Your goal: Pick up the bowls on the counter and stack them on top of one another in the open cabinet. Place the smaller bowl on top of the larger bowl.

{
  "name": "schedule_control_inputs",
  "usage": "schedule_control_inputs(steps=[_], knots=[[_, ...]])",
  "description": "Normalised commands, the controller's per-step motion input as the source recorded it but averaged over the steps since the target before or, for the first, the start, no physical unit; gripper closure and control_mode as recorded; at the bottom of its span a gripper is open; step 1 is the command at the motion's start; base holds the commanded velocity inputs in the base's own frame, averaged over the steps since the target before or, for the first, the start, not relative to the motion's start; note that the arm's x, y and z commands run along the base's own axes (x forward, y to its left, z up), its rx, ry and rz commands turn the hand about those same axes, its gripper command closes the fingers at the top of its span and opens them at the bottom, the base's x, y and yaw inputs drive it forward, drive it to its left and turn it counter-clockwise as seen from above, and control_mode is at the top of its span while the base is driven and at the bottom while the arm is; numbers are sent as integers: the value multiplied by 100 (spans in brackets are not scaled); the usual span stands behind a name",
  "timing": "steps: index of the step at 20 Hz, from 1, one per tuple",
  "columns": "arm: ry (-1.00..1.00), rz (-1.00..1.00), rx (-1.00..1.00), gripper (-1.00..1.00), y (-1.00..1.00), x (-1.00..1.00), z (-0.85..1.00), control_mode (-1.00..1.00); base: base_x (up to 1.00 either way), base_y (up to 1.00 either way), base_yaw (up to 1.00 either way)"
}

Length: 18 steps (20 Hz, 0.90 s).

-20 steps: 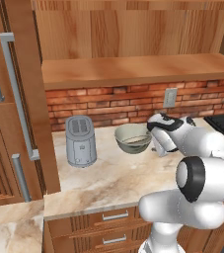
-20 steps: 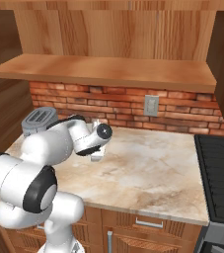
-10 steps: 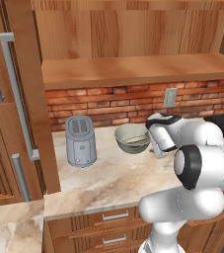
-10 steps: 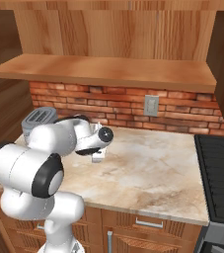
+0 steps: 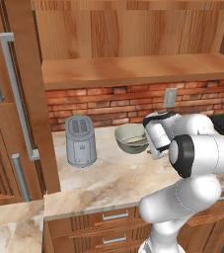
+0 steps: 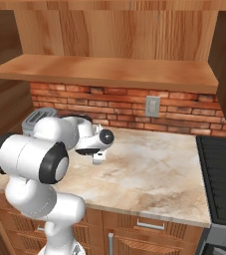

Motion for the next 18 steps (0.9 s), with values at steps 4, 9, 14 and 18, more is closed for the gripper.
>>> schedule_control_inputs(steps=[4,9,14,18], knots=[[0,0,-2,-100,14,0,-37,-100,0,0,0],[0,0,-3,-100,13,1,-25,-100,0,0,0],[0,0,-6,-100,23,4,-15,-100,0,0,0],[0,0,-4,100,29,0,-18,-100,0,0,0]])
